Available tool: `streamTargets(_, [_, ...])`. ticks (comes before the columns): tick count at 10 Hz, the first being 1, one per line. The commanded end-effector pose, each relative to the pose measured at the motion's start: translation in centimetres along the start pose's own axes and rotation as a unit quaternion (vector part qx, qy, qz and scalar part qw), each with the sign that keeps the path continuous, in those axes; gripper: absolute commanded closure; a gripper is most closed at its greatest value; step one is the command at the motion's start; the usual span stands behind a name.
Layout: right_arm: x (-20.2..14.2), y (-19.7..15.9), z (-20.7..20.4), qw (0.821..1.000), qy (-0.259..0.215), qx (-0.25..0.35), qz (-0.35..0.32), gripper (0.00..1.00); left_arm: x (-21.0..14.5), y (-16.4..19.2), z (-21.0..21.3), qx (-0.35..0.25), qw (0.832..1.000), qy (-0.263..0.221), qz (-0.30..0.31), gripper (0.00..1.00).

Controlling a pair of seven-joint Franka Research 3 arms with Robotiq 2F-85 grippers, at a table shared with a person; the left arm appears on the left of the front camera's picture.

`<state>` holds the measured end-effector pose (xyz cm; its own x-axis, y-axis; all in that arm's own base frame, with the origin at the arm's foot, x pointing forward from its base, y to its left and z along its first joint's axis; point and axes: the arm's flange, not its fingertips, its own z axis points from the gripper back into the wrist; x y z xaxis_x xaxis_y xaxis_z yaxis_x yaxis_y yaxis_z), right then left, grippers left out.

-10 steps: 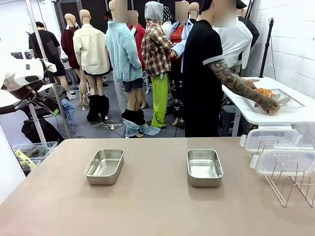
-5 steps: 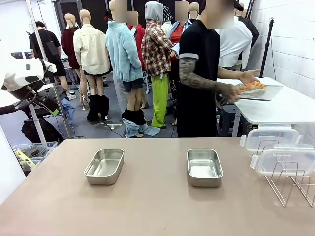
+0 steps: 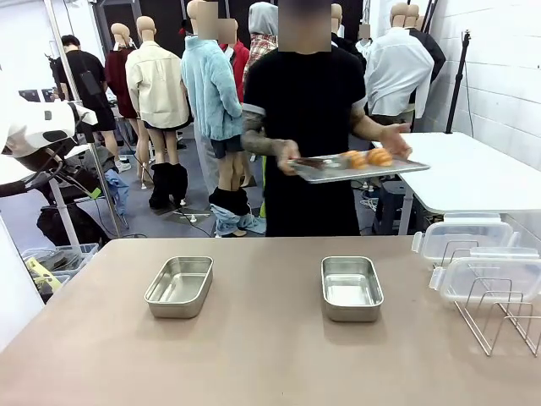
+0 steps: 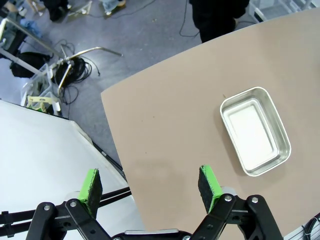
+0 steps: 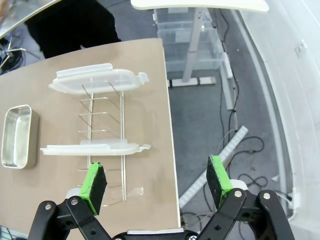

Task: Place the bread in airtight containers.
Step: Lift both Airtight Container.

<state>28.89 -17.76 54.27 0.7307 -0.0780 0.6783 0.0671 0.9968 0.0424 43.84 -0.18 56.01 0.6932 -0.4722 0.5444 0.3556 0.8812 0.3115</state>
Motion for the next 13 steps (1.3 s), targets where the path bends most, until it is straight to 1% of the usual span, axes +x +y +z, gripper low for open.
streamTargets(1, [-0.26,-0.11,-0.2,1.0,0.004,0.006,0.002,0.0,-0.29,0.16,0.08,0.003,1.0,0.001,-0.007,0.0])
streamTargets(13, [-0.26,-0.11,-0.2,1.0,0.004,0.006,0.002,0.0,-0.29,0.16,0.08,0.003,1.0,0.001,-0.007,0.0])
